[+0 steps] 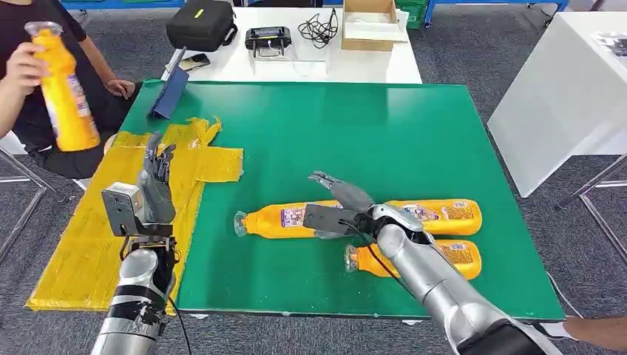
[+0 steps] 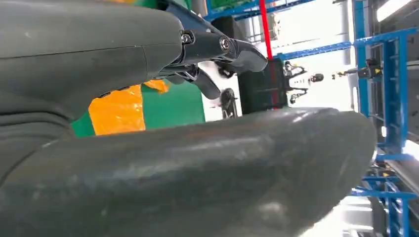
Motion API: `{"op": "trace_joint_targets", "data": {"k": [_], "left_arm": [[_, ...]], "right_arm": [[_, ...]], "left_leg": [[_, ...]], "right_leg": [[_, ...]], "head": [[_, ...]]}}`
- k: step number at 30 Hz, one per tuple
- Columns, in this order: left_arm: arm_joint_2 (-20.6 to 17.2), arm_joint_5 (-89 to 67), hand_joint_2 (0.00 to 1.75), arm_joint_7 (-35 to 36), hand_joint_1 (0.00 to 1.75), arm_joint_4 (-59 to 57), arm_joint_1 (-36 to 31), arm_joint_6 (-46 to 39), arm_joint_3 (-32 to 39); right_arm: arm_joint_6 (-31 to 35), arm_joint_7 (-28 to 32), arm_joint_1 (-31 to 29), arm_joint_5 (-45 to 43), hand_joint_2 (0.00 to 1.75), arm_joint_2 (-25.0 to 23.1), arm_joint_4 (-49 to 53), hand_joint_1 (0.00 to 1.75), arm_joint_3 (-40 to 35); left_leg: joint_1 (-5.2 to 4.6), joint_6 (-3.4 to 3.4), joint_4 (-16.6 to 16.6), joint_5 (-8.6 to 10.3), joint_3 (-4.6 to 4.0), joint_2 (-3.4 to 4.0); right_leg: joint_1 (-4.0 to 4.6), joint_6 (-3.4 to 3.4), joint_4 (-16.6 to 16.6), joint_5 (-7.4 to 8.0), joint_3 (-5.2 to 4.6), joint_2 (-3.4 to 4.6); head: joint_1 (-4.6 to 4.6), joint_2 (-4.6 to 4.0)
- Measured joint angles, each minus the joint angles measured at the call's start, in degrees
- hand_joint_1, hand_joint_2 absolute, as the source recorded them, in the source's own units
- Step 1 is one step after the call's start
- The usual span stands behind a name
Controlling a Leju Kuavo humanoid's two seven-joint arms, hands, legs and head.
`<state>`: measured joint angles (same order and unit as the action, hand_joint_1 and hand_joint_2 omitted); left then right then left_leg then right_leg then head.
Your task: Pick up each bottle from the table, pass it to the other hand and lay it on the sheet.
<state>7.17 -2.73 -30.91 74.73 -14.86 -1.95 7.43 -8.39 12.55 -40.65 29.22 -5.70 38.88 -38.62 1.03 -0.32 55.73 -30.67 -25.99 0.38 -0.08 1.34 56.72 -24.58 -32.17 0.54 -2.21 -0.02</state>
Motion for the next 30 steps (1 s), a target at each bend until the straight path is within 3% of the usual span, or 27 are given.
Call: {"op": "trace_joint_targets", "data": {"k": [11, 22, 28, 29, 30], "left_arm": [[-0.02, 0.11, 0.0, -0.02, 0.0, -1.66, -1.34, 0.04, -1.25], [0.09, 0.85, 0.0, -0.02, 0.0, -2.41, -1.4, 0.76, -2.62], [0.28, 0.85, 0.0, 0.04, 0.0, -2.41, -1.35, 1.09, -3.61], [0.31, 0.81, 0.0, 0.04, 0.0, -2.41, -1.35, 1.16, -3.72], [0.37, 0.7, 0.0, 0.09, 0.0, -2.41, -1.33, 1.31, -3.85]], "right_arm": [[-1.2, -1.71, -1.93, -0.57, 1.75, -0.04, -6.36, 0.0, -4.11], [-1.44, -8.65, -2.46, 3.13, 1.75, -2.21, -12.71, 0.0, -8.83], [-0.81, -9.64, -2.8, 3.7, 1.75, -3.15, -14.62, 0.0, -10.09], [-0.74, -10.2, -2.81, 4.0, 1.75, -3.21, -14.88, 0.09, -10.25], [-0.44, -10.76, -2.78, 4.4, 1.75, -3.43, -15.19, 1.5, -10.45]], "left_leg": [[0.0, 0.0, 0.0, 0.0, 0.0, 0.0], [0.0, 0.0, 0.0, 0.0, 0.04, 0.01], [0.0, 0.0, -0.01, -0.02, 0.32, 0.1], [0.0, 0.01, -0.01, -0.02, 0.34, 0.09], [0.0, 0.01, -0.01, -0.02, 0.38, 0.09]], "right_leg": [[0.0, 0.0, 0.0, 0.0, 0.0, 0.0], [0.01, 0.0, 0.0, 0.0, 0.0, 0.01], [0.01, 0.0, -0.02, 0.0, 0.22, 0.09], [0.01, 0.0, -0.02, 0.0, 0.26, 0.08], [0.01, 0.0, -0.03, 0.0, 0.29, 0.08]], "head": [[0.02, 0.0], [0.04, 0.0], [0.0, 0.0], [0.02, 0.0], [0.02, 0.0]]}}
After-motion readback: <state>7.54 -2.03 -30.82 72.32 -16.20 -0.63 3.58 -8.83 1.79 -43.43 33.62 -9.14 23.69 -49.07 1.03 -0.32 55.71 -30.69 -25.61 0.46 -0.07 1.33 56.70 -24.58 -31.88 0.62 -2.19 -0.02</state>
